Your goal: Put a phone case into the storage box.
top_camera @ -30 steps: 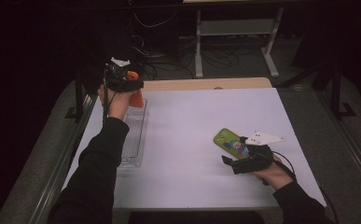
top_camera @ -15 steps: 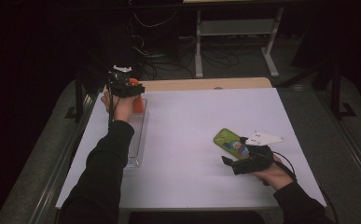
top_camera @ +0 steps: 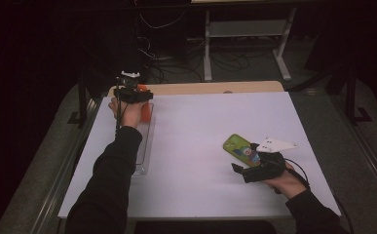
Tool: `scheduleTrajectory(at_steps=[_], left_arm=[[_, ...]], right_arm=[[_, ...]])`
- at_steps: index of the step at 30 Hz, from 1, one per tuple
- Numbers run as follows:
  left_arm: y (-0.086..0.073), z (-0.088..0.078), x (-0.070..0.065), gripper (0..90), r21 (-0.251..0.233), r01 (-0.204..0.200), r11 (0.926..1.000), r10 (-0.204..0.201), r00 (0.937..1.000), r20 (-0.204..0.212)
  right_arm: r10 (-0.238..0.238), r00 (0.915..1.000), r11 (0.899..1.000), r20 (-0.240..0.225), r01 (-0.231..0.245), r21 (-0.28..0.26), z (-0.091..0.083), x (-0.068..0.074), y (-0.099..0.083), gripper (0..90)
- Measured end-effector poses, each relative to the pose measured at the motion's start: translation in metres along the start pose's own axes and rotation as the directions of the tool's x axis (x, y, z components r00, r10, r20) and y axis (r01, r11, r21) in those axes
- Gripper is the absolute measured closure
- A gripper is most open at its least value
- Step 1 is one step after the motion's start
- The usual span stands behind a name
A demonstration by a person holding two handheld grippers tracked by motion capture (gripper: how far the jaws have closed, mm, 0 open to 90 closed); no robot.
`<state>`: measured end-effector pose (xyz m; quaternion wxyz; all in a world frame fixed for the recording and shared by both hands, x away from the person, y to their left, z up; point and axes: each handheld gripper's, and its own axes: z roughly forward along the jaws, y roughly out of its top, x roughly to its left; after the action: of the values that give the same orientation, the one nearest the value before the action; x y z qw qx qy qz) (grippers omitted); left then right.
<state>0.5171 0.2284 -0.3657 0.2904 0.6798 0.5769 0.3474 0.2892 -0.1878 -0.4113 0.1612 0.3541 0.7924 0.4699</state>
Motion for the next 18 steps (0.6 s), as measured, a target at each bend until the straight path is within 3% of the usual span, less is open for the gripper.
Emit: scheduleTrajectory(at_steps=[6, 10, 13, 18], left_arm=[[-0.002, 0.002, 0.002, 11.5, -0.018, 0.009, 0.9998, -0.009, 0.9999, 0.006], [-0.003, 0.005, 0.006, 3.0, 0.021, -0.002, 0.9998, 0.001, 0.9991, 0.042], [-0.004, 0.005, 0.008, 0.0, 0.018, 0.001, 0.9998, -0.002, 0.9977, 0.067], [-0.002, -0.002, 0.012, 0.0, 0.005, -0.001, 1.0000, 0.000, 0.9979, 0.065]], right_arm=[[0.005, 1.0000, 1.000, 0.000, -0.005, 0.004, -0.001, 0.000, 0.000, 0.3], [0.004, 1.0000, 1.000, 0.002, -0.004, 0.004, 0.000, 0.000, 0.000, 0.3], [0.005, 1.0000, 1.000, 0.001, -0.005, 0.002, 0.000, 0.000, 0.000, 0.3], [0.011, 0.9999, 1.000, -0.001, -0.011, 0.002, 0.001, 0.001, 0.000, 0.3]])
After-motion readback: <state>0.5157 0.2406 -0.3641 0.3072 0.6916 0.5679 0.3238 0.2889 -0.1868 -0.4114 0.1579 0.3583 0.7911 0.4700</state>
